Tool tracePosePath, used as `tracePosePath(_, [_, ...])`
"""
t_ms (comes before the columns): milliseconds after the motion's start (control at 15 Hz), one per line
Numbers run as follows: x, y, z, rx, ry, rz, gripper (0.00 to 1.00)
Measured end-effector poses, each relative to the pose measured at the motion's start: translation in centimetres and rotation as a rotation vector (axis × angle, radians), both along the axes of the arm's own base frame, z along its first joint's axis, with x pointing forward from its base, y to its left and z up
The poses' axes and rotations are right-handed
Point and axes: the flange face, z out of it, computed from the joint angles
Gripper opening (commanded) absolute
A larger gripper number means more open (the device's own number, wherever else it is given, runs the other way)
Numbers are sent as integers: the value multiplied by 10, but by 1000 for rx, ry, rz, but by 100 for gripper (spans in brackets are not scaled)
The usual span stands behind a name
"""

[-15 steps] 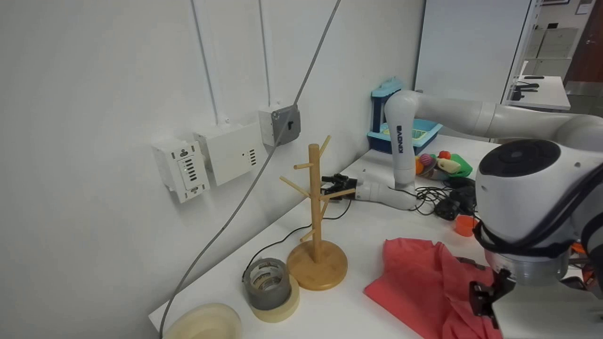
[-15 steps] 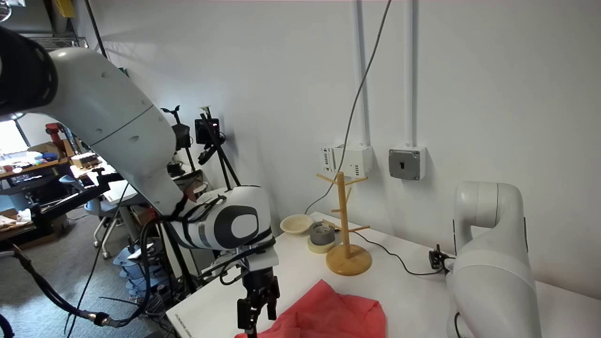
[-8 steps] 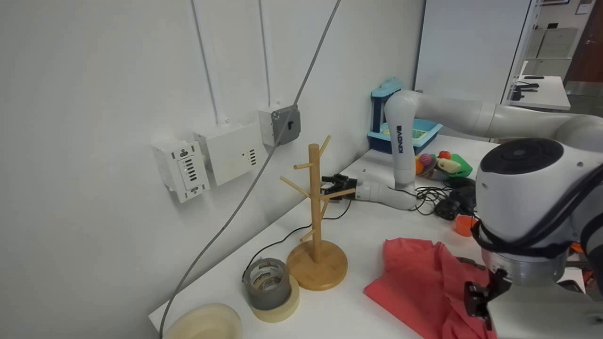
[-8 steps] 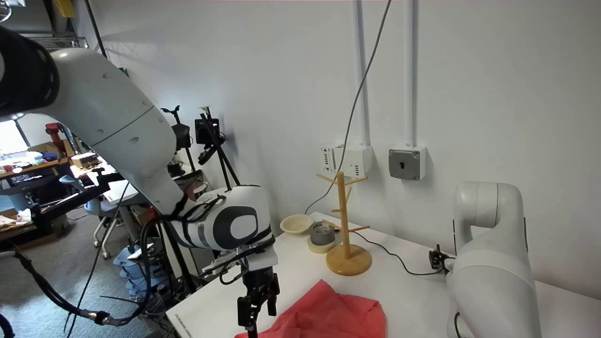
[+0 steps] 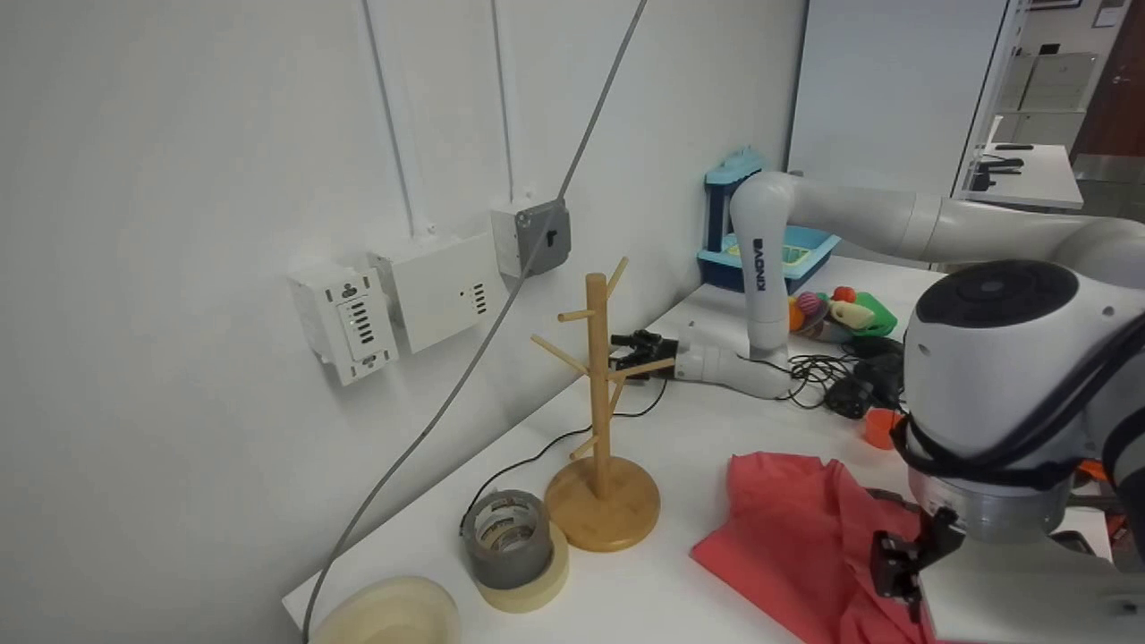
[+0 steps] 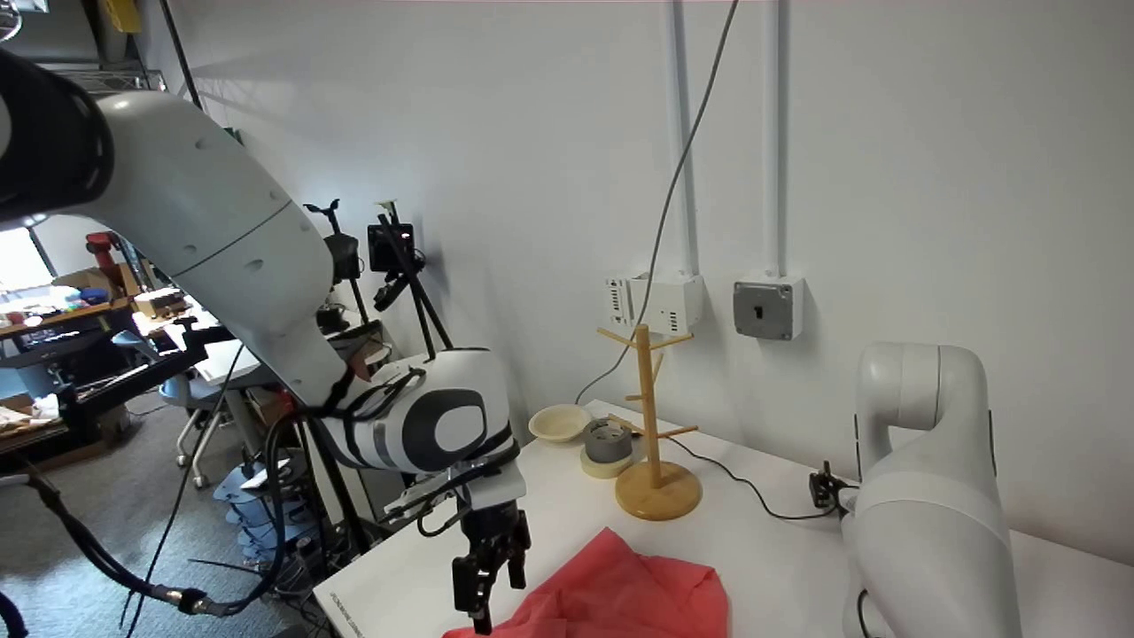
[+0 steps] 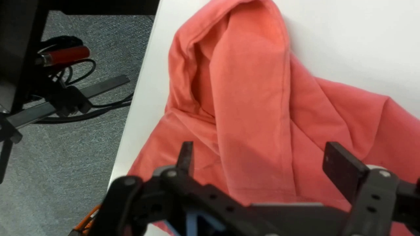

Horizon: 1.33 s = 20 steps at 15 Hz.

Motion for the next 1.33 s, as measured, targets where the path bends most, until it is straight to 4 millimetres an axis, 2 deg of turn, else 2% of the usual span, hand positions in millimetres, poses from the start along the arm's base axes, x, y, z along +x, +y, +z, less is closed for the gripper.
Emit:
tracePosePath(667, [13, 9, -3, 72, -128, 24, 100])
tracePosePath(1333, [13, 10, -6, 76, -132, 29, 100])
